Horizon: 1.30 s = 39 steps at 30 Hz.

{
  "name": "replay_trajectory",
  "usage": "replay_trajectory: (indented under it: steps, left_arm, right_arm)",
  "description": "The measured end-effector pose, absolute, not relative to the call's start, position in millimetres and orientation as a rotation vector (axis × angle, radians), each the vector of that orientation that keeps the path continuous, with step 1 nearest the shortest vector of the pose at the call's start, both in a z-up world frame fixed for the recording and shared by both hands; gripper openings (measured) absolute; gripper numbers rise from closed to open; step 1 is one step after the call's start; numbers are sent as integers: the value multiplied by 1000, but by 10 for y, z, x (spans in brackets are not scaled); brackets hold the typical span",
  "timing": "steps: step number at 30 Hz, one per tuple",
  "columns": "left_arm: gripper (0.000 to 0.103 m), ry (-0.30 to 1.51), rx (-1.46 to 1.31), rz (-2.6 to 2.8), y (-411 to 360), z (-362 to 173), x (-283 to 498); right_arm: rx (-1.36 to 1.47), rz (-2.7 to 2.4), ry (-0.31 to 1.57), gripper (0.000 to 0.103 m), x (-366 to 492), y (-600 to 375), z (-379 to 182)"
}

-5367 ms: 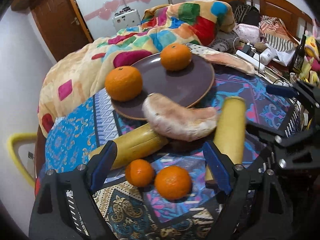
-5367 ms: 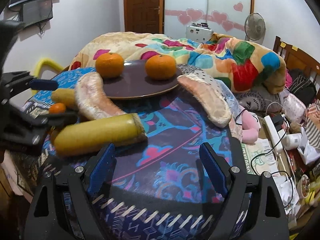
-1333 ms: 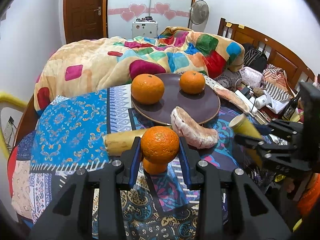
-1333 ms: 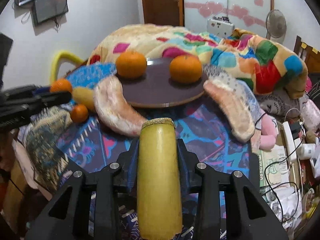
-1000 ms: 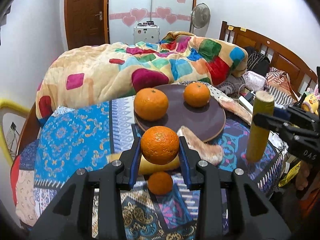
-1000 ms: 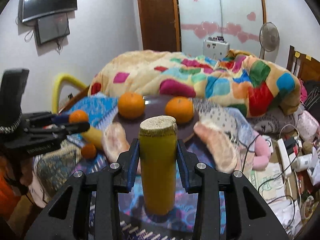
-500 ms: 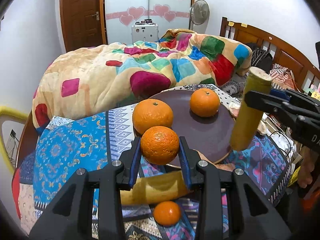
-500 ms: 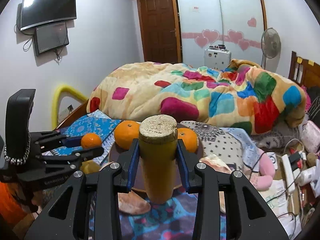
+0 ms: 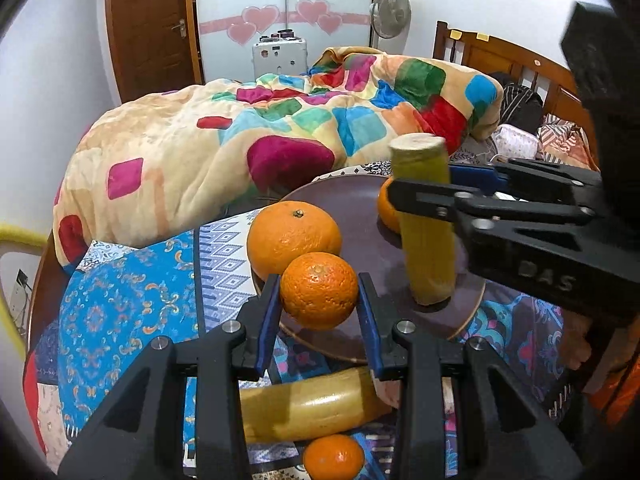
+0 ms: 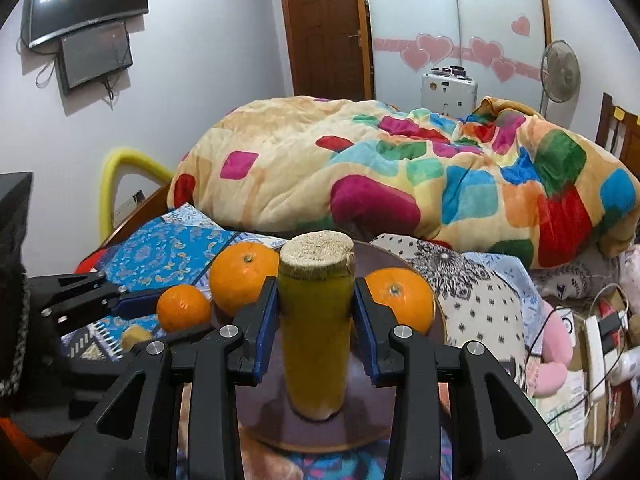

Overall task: Organize fruits
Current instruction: 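Lift the yellow fruit and small orange and set both on the dark plate, then grasp a pink pomelo segment with the right gripper while the left gripper grasps another yellow fruit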

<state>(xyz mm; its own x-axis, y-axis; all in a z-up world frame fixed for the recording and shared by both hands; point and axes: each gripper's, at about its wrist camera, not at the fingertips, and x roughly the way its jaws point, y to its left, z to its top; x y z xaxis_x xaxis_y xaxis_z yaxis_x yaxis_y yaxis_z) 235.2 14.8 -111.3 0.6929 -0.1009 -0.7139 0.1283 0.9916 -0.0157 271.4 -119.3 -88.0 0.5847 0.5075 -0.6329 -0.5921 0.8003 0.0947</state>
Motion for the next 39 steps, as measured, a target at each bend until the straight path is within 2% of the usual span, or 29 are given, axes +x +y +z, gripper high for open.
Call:
replay_trajectory:
  steps: [2,4,6,7,11,16,20,25,29,39]
  left_arm:
    - [39,803,32,-125,154,-1123,2374]
    - [49,797,29,-121,162,-1110,2370]
    - [57,782,28,-114,176,-1079,2358]
    - [57,772,28,-111,184,-1057,2341]
    - [57,756,21,-108,243,-966,2258]
    - [63,750,19,-79,379,-923,2140]
    - [64,767,21,-59,490,-981,2065]
    - [65,804,38,-18,658,-1141,1995]
    - [65,842,18,15,850,-1276,2003]
    - [65,900,34,64,1052,-1473,2179]
  right_arm:
    - [-153,627,702,34,2759,-1155,-887]
    - [-166,604,702,41,2773,-1143,-877]
    - [-156,601,686,56,2756,-1184,-842]
    - [-155,596,673,57,2729,-1215,-816]
    - [-168,582,649,57,2646,-1315,-736]
    - [-164,556,629,57,2551,-1550,-656]
    - [-167,510,629,61,2524,-1772,-659]
    - [-185,455,680,63,2563,-2024,-821]
    - [-210,438,752,70,2616,-2140,-1044]
    - [-256,414,859,69,2842,-2217,-1379]
